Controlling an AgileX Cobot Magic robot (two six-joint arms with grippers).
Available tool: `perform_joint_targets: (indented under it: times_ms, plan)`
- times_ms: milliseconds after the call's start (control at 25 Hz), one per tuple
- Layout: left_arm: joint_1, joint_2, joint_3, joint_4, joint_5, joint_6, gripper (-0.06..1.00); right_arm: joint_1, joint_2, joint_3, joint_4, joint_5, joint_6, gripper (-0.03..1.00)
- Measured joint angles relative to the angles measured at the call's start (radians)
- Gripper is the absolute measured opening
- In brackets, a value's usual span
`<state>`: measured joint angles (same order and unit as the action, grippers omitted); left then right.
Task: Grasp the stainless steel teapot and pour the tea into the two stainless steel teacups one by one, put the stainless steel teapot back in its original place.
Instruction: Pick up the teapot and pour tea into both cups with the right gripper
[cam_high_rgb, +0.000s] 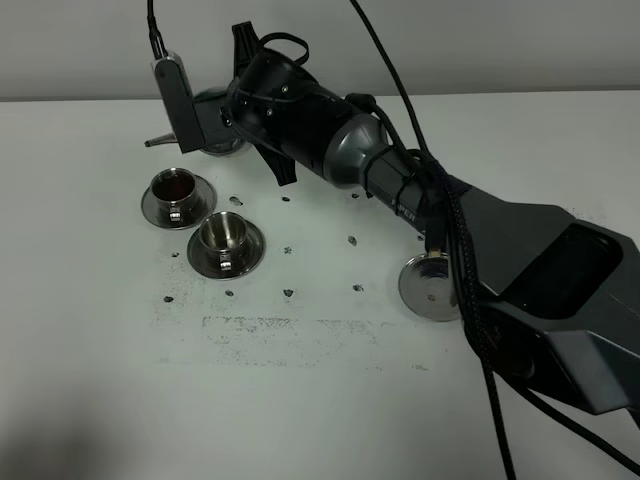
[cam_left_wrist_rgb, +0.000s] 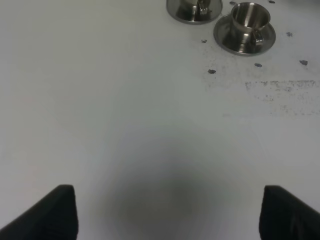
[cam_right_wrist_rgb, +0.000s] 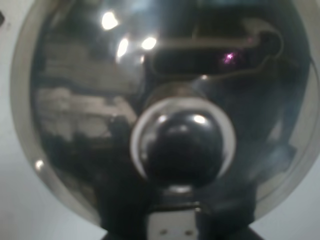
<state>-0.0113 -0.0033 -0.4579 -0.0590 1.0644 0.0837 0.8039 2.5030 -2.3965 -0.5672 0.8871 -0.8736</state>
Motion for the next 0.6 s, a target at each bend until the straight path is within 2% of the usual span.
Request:
perform_joint_targets:
  times_ms: [120,240,360,520,600]
  plan:
    - [0.0,0.0,0.0,0.0,0.0,0.0,0.72,-0.001,-0.046,-0.002,0.105,0.08,0.033,0.17]
    - [0.0,0.0,0.0,0.0,0.0,0.0,0.72,-0.016,-0.081,-0.005,0.222,0.174,0.123,0.17]
    - [0.0,0.0,0.0,0.0,0.0,0.0,0.72,-0.038,-0.099,-0.005,0.309,0.239,0.296,0.17]
    - [0.0,0.0,0.0,0.0,0.0,0.0,0.72,-0.074,-0.101,-0.007,0.381,0.229,0.549,0.17]
    - [0.0,0.0,0.0,0.0,0.0,0.0,0.72,-0.091,-0.1,-0.007,0.409,0.223,0.622,0.17]
